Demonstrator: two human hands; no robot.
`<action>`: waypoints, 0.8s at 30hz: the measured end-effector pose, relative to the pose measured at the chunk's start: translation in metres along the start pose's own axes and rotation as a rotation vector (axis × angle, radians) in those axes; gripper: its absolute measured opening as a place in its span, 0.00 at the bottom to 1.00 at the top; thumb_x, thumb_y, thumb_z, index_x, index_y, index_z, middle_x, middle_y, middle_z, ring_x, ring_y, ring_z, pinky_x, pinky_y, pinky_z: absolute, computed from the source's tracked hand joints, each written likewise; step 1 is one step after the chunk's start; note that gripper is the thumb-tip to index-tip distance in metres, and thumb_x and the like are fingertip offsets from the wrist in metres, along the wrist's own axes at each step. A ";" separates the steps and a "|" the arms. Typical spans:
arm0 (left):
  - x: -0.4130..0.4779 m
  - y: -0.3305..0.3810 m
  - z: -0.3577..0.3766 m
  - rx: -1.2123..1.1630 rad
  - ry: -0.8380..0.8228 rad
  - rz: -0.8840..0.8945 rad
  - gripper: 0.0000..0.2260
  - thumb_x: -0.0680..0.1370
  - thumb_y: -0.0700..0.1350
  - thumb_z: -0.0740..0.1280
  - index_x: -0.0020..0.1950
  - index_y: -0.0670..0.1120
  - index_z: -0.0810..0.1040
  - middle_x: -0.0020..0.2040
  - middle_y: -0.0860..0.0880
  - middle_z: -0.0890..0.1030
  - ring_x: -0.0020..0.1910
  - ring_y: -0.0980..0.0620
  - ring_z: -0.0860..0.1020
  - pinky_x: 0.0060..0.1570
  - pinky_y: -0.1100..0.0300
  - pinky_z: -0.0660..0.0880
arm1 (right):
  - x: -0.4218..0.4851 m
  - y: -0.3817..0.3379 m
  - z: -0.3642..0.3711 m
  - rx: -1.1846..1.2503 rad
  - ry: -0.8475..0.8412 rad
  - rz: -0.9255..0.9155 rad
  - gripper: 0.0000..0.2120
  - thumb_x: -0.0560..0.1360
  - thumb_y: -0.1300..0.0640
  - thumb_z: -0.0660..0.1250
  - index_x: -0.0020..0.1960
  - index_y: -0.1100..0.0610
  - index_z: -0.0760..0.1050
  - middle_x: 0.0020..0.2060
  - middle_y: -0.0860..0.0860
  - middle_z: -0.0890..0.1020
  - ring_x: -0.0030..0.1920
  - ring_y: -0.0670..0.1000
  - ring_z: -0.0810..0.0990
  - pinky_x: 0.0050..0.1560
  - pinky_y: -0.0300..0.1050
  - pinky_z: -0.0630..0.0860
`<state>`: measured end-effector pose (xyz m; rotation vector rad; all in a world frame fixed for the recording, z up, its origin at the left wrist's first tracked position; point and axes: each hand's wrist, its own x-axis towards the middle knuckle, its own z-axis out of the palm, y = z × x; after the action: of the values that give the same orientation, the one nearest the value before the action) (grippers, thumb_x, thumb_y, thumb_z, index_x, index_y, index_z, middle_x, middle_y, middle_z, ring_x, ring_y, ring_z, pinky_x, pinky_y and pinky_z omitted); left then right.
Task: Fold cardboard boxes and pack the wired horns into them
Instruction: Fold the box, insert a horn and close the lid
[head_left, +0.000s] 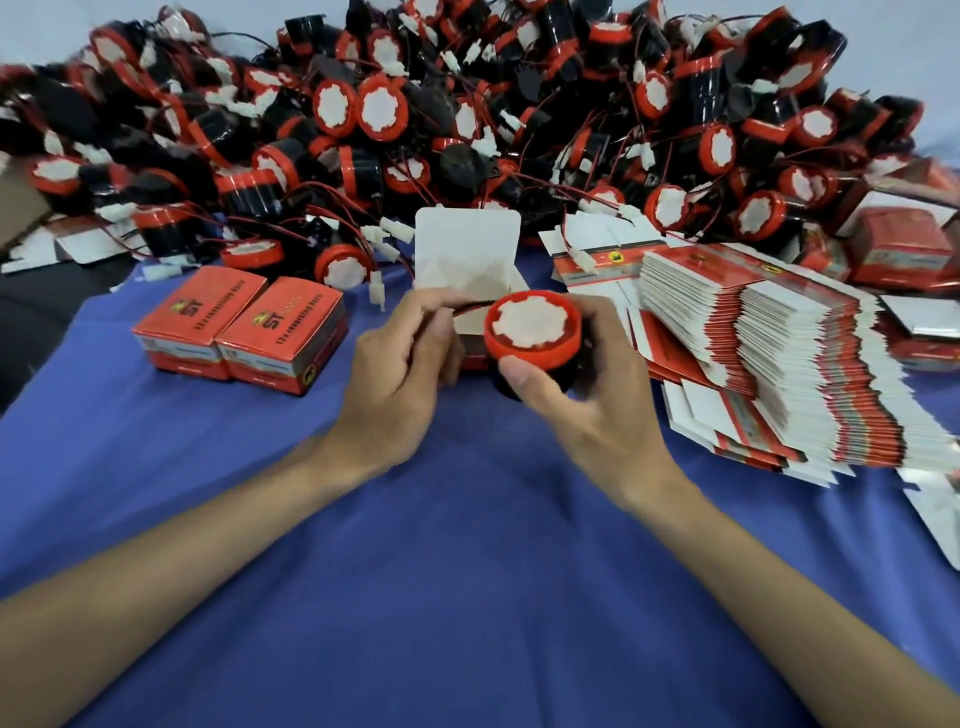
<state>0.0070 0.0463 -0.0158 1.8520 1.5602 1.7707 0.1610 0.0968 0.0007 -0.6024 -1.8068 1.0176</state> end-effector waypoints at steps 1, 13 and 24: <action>-0.003 0.001 0.000 0.040 -0.061 0.062 0.12 0.83 0.41 0.54 0.64 0.43 0.71 0.34 0.58 0.73 0.31 0.64 0.72 0.36 0.72 0.67 | 0.000 0.001 0.000 0.059 0.028 0.021 0.20 0.67 0.47 0.72 0.54 0.48 0.68 0.47 0.40 0.77 0.48 0.34 0.77 0.49 0.30 0.72; -0.006 -0.002 0.003 0.106 -0.321 0.252 0.26 0.78 0.36 0.63 0.72 0.34 0.55 0.52 0.54 0.80 0.54 0.61 0.78 0.57 0.74 0.70 | 0.001 0.003 0.002 0.190 0.082 0.145 0.38 0.65 0.56 0.77 0.71 0.53 0.66 0.66 0.53 0.71 0.66 0.50 0.73 0.66 0.55 0.72; -0.001 -0.002 0.004 0.167 -0.153 0.267 0.22 0.80 0.52 0.62 0.68 0.40 0.67 0.54 0.43 0.79 0.50 0.52 0.78 0.52 0.68 0.74 | 0.001 0.000 0.000 -0.171 0.177 0.060 0.30 0.56 0.36 0.76 0.49 0.42 0.64 0.47 0.40 0.75 0.49 0.36 0.75 0.47 0.27 0.70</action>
<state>0.0098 0.0482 -0.0190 2.3101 1.5043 1.5886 0.1602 0.0977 0.0014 -0.8294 -1.7375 0.8261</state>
